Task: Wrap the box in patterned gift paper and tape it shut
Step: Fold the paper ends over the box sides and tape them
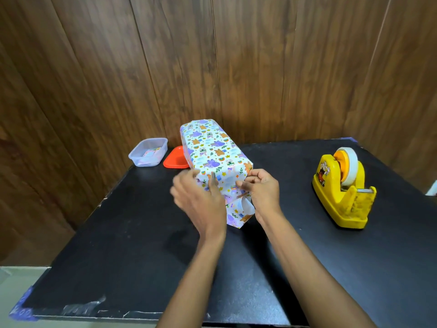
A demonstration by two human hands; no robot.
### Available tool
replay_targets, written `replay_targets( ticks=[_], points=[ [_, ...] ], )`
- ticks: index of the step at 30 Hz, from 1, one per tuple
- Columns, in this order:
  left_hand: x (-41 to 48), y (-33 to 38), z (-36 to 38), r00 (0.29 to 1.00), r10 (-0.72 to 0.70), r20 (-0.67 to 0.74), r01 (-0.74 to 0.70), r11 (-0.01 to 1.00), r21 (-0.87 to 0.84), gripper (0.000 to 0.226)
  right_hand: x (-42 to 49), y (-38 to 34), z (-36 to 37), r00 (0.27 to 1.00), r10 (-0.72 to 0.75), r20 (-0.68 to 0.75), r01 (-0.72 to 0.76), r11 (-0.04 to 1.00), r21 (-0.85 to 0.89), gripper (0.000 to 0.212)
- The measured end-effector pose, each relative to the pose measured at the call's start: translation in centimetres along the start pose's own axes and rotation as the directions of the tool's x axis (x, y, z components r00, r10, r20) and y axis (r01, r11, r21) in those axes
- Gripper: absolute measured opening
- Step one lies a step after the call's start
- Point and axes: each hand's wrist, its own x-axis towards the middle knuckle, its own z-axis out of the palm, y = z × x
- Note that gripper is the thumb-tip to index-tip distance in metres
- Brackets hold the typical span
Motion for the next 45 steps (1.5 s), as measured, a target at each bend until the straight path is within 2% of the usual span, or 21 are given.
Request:
replay_targets(
  ticks=[1, 2, 3, 4, 5, 6, 7, 8, 12, 14, 22, 28, 34, 39, 45],
  points=[
    [1.2, 0.6, 0.3, 0.968, 0.249, 0.025, -0.251, 0.965, 0.073, 0.019, 0.2, 0.1, 0.0, 1.0, 0.003, -0.005, -0.003, 1.0, -0.003, 0.024],
    [2.6, 0.9, 1.0, 0.894, 0.413, 0.172, -0.435, 0.891, 0.125, 0.025, 0.3, 0.1, -0.1, 1.0, 0.003, -0.006, -0.003, 1.0, -0.011, 0.024],
    [4.1, 1.3, 1.7, 0.792, 0.46, 0.4, -0.551, 0.822, 0.146, 0.034, 0.4, 0.2, -0.2, 1.0, -0.002, -0.003, 0.002, 1.0, -0.022, 0.024],
    [5.3, 1.5, 2.1, 0.665, 0.392, 0.636, -0.611, 0.775, 0.162, 0.043, 0.4, 0.3, -0.2, 1.0, -0.004, -0.001, 0.004, 1.0, -0.031, 0.024],
    [6.1, 1.3, 2.4, 0.528, 0.279, 0.802, -0.654, 0.736, 0.174, 0.049, 0.4, 0.4, -0.2, 1.0, -0.006, 0.0, 0.006, 0.999, -0.035, 0.024],
    [6.5, 1.0, 2.5, 0.42, 0.184, 0.889, -0.682, 0.71, 0.176, 0.052, 0.5, 0.4, -0.3, 1.0, -0.012, 0.001, 0.012, 0.999, -0.04, 0.024],
    [6.8, 0.6, 2.6, 0.357, 0.12, 0.926, -0.687, 0.705, 0.174, 0.057, 0.6, 0.5, -0.3, 1.0, -0.02, 0.001, 0.02, 0.999, -0.051, 0.024],
    [6.9, 0.3, 2.6, 0.335, 0.106, 0.936, -0.686, 0.709, 0.166, 0.061, 0.7, 0.5, -0.3, 0.999, -0.035, -0.001, 0.034, 0.997, -0.068, 0.025],
    [7.0, -0.2, 2.4, 0.308, 0.149, 0.939, -0.739, 0.659, 0.138, 0.085, 1.5, 1.1, -0.3, 0.995, -0.098, -0.032, 0.092, 0.985, -0.149, 0.032],
    [6.9, -0.3, 2.3, 0.318, 0.17, 0.933, -0.761, 0.633, 0.144, 0.091, 1.6, 1.5, -0.3, 0.99, -0.138, -0.03, 0.129, 0.971, -0.203, 0.036],
    [6.1, -0.6, 2.7, 0.361, 0.232, 0.903, -0.812, 0.555, 0.182, 0.086, 1.8, 2.3, -0.5, 0.955, -0.295, 0.0, 0.272, 0.879, -0.391, 0.043],
    [6.1, -0.6, 2.5, 0.363, 0.238, 0.901, -0.81, 0.559, 0.179, 0.087, 1.5, 2.3, -0.5, 0.964, -0.266, -0.013, 0.246, 0.908, -0.34, 0.041],
    [6.1, -0.4, 2.5, 0.356, 0.234, 0.905, -0.806, 0.566, 0.172, 0.091, 1.1, 2.8, -0.5, 0.95, -0.31, -0.017, 0.262, 0.829, -0.493, 0.037],
    [6.0, -0.4, 2.4, 0.358, 0.235, 0.904, -0.817, 0.548, 0.181, 0.091, 1.1, 2.5, -0.1, 0.94, -0.329, -0.086, 0.268, 0.872, -0.41, 0.033],
    [5.8, -0.7, 2.7, 0.368, 0.252, 0.895, -0.84, 0.504, 0.203, 0.091, 1.1, 3.1, 0.8, 0.923, -0.328, -0.203, 0.25, 0.91, -0.331, 0.048]
  ],
)
